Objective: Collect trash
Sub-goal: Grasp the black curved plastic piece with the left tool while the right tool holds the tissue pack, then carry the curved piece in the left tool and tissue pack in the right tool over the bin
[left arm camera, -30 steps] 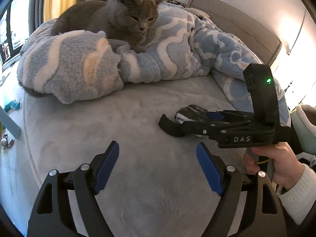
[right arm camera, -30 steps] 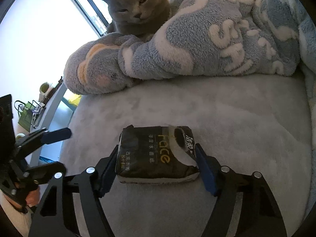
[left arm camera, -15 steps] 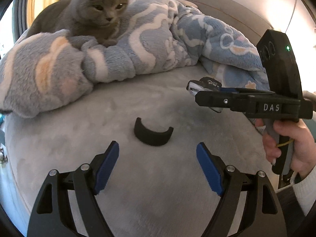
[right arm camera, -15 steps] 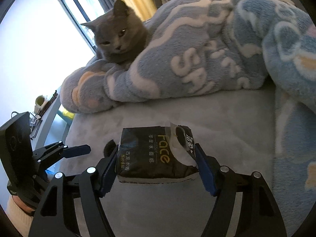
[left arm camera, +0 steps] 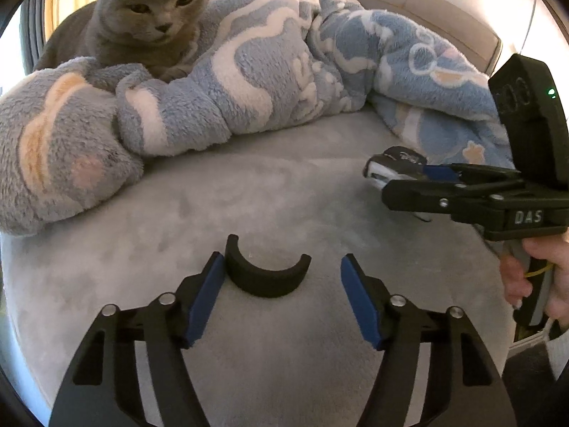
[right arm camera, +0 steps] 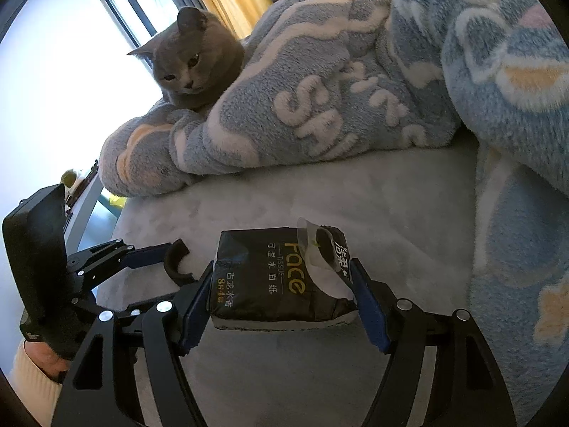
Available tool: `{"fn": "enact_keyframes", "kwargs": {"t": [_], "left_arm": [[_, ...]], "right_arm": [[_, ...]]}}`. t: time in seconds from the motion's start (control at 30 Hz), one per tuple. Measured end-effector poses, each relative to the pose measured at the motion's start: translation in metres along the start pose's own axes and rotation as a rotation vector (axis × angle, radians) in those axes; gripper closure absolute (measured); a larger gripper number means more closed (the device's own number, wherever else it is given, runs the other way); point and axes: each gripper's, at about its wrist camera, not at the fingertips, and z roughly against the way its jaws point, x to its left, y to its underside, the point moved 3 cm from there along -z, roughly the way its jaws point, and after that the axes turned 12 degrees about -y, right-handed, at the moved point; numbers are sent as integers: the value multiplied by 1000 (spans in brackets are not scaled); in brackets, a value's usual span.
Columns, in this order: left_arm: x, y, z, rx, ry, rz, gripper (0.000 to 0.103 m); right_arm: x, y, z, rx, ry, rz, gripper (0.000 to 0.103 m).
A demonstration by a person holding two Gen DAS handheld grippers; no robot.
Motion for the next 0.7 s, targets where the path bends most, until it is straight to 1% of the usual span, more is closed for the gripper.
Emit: {"fn": "enact_keyframes", "kwargs": {"t": [0.1,0.13,0.17,0.37,0.5,0.7], "left_arm": [[0,0,-4,6,-17,-8,43],[1,0,-5,9,-32,-6,50],[2,-1,-5,9,-36,-2,51],[0,2,1,7,-13,6,55],[-5,10,10,9,-17,4,55],[-4,23,27,8,-28,23,56]], "right_arm": [[-1,4,2,11,1,1,30],[0,4,2,15,0,2,30],[1,5,3,18,1,6,30],[3,12,5,45,20,11,30],[9,17,8,48,26,16,30],[28,26,11,46,27,36,30]]}}
